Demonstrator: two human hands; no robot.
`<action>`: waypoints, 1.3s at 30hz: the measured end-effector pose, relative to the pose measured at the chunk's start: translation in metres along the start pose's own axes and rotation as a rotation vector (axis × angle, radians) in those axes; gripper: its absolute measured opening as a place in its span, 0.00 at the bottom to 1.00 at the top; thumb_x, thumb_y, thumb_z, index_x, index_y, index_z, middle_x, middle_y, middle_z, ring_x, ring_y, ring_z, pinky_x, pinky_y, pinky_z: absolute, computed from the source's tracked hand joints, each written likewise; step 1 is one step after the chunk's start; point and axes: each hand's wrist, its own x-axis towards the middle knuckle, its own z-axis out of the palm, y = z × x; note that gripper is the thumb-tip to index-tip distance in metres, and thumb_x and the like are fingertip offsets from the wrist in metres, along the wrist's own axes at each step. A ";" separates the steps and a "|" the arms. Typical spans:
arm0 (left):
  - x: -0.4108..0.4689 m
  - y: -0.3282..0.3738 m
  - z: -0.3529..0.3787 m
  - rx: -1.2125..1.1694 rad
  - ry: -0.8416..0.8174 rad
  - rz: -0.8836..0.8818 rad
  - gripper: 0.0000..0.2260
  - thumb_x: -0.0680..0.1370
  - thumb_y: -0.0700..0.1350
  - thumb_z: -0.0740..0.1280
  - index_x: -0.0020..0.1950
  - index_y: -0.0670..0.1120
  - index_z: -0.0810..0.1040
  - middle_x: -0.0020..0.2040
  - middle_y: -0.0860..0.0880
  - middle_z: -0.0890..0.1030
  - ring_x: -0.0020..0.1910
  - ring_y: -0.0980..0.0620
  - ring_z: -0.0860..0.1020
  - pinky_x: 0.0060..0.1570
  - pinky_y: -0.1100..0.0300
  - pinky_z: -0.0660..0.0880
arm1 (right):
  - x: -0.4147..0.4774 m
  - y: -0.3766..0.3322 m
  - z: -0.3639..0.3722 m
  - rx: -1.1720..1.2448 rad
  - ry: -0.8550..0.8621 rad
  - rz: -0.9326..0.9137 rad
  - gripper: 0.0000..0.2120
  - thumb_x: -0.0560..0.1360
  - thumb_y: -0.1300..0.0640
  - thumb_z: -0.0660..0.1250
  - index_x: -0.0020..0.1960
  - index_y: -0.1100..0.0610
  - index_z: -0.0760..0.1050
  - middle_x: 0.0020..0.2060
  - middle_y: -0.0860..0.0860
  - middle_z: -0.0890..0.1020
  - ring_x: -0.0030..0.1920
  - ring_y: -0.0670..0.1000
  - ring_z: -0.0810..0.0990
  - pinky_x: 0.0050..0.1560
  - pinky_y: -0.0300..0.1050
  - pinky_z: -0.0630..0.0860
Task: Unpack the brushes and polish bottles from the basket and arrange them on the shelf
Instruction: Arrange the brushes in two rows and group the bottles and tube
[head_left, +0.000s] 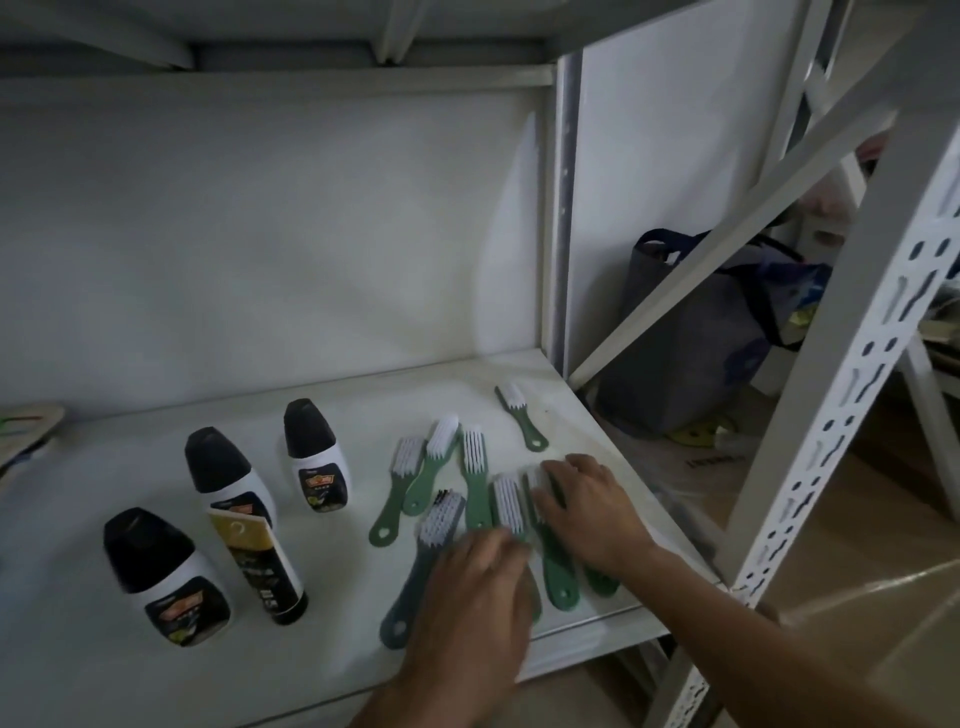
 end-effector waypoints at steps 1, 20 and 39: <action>0.012 -0.005 -0.005 -0.017 0.020 -0.042 0.14 0.80 0.49 0.56 0.62 0.52 0.76 0.59 0.57 0.75 0.58 0.56 0.72 0.61 0.59 0.71 | 0.003 0.000 -0.004 -0.022 0.007 -0.002 0.18 0.79 0.44 0.52 0.61 0.49 0.73 0.61 0.55 0.76 0.62 0.59 0.73 0.63 0.56 0.71; 0.142 -0.056 0.007 0.140 -0.505 -0.266 0.24 0.71 0.56 0.42 0.48 0.44 0.71 0.59 0.40 0.75 0.50 0.43 0.72 0.44 0.50 0.66 | 0.069 0.015 -0.003 -0.076 -0.319 0.070 0.16 0.78 0.57 0.52 0.34 0.51 0.52 0.40 0.58 0.71 0.44 0.61 0.75 0.48 0.60 0.77; 0.073 -0.064 -0.011 0.053 -0.137 -0.419 0.16 0.80 0.49 0.57 0.53 0.43 0.81 0.56 0.41 0.83 0.50 0.44 0.80 0.49 0.56 0.76 | 0.056 -0.048 -0.003 -0.254 -0.357 -0.226 0.18 0.81 0.53 0.47 0.48 0.60 0.73 0.51 0.58 0.79 0.55 0.59 0.74 0.61 0.60 0.68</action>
